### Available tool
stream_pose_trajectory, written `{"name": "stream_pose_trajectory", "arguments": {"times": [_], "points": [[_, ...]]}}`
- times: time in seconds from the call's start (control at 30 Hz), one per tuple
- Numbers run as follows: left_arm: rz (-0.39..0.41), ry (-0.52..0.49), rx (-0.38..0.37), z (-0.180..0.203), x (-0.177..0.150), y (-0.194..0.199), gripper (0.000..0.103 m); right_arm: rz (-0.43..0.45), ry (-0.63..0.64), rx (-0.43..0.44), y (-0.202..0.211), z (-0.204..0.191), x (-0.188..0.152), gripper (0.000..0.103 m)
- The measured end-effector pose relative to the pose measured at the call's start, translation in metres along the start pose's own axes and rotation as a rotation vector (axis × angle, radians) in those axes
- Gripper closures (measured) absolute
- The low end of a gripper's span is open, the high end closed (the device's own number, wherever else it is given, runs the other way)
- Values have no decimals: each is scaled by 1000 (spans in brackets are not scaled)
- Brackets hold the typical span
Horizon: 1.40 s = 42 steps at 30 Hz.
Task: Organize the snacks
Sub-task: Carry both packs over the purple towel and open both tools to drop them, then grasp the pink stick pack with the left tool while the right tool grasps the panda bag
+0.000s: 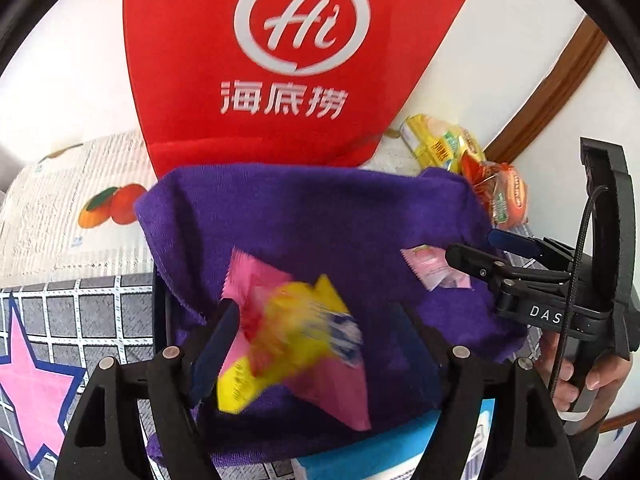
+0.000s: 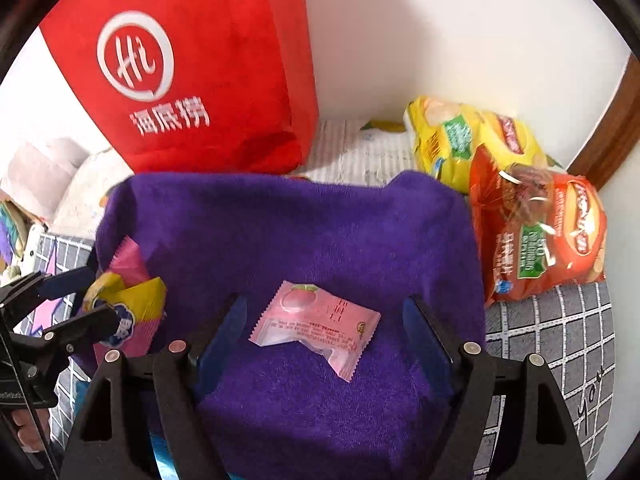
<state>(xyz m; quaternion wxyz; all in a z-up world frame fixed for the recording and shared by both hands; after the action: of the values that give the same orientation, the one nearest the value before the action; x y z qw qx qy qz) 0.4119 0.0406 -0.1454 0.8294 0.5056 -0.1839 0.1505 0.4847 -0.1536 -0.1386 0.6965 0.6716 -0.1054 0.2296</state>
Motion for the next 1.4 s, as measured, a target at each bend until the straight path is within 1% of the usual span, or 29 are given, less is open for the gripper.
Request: {"name": "stream_pose_trajectory", "arguments": {"times": [0.1,0.17,0.2,0.23,0.27,0.33,0.4,0.47,0.5,0.57,0.63,0.73,0.8,0.87,0.9,0.97,1.03,1.13,1.23,1.4], "points": [[16,0,-11,2,1,10,26,49,-22,4,15,2,2,23],[32,-4,-16,4,1,17,26,81,-24,-14,26,3,3,29],[39,-7,-19,5,1,20,26,106,-32,-31,33,4,4,35],[47,-11,-21,7,1,23,26,134,-47,-49,43,6,5,35],[58,-16,-21,9,1,28,26,151,-55,-49,51,8,5,35],[74,-28,-20,14,0,35,26,178,-67,-13,69,13,3,35],[92,-41,-18,19,0,41,26,208,-80,17,87,18,-3,35],[112,-59,-22,26,-1,48,26,244,-85,4,105,25,-15,35],[116,-68,-24,28,-2,51,26,249,-81,-3,111,26,-20,35],[116,-87,-30,36,-4,55,26,232,-72,-9,121,32,-38,35],[119,-95,-39,41,-5,58,26,219,-80,-17,124,41,-57,36],[122,-106,-78,49,-7,63,26,217,-81,-64,125,54,-92,36],[126,-112,-86,53,-8,66,26,225,-84,-81,127,60,-118,35],[125,-116,-86,56,-9,68,26,222,-85,-63,125,65,-140,32],[125,-116,-87,57,-9,69,26,216,-87,-54,124,66,-150,29],[125,-113,-91,59,-9,70,26,207,-92,-53,120,68,-171,28],[129,-117,-92,62,-11,74,26,198,-90,-69,113,66,-187,28],[146,-135,-97,67,-13,81,26,196,-98,-62,104,66,-205,28],[163,-146,-104,72,-14,89,26,210,-96,-50,97,65,-215,28],[188,-172,-75,81,-22,103,26,215,-84,-52,84,61,-215,28]]}}
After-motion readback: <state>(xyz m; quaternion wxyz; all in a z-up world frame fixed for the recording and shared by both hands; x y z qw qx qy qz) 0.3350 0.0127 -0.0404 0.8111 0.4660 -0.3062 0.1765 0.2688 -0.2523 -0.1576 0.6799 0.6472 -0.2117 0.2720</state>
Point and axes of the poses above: each gripper's, at about its wrist camera, not at the fingertips, and y roughly against the way its jaws point, z to its right, x to its top, the point moved 2 cm from there along -y, roughly the way its jaws point, and after that the axes turned 11 degrees about -x, right-handed, at the moved point
